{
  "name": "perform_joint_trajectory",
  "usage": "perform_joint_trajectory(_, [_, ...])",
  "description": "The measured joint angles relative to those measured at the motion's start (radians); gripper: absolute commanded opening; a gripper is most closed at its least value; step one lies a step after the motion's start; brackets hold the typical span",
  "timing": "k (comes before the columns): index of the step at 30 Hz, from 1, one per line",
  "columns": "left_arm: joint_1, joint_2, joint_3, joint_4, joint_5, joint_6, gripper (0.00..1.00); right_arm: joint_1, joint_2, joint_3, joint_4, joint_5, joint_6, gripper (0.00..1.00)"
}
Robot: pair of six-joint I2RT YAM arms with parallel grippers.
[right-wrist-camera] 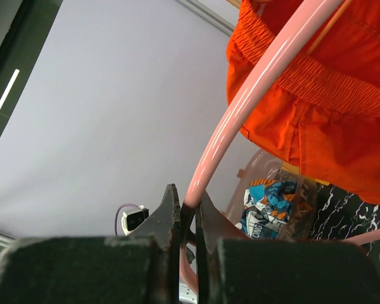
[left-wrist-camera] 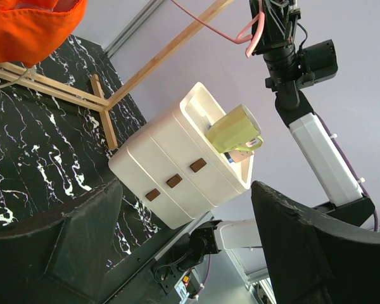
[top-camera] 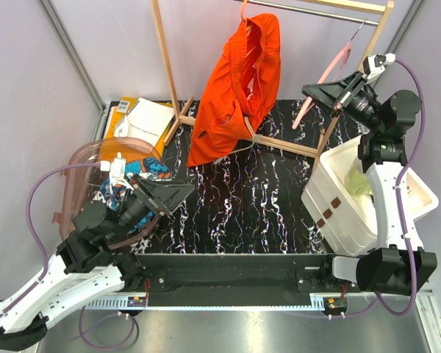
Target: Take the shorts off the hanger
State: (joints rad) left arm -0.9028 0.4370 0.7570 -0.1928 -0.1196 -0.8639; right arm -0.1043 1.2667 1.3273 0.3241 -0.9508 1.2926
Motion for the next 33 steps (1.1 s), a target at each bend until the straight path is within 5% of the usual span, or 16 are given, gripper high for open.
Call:
perform_joint_trajectory(12, [0.0,0.0,0.0,0.002,0.004,0.0,0.86,-0.028,-0.039,0.0,-0.197,0.019,-0.048,0.7])
perform_joint_trajectory(18, [0.0,0.01,0.0,0.021,0.007,0.0,0.87,-0.03,-0.093,0.056,-0.544,0.076,-0.259,0.98])
perform_joint_trajectory(25, [0.0,0.067,0.0,0.038,0.025,0.0,0.87,-0.03,-0.142,0.258,-0.969,0.288,-0.6,1.0])
perform_joint_trajectory(33, [0.0,0.109,0.003,0.027,0.037,0.011,0.86,-0.023,-0.219,0.323,-1.184,0.584,-0.814,1.0])
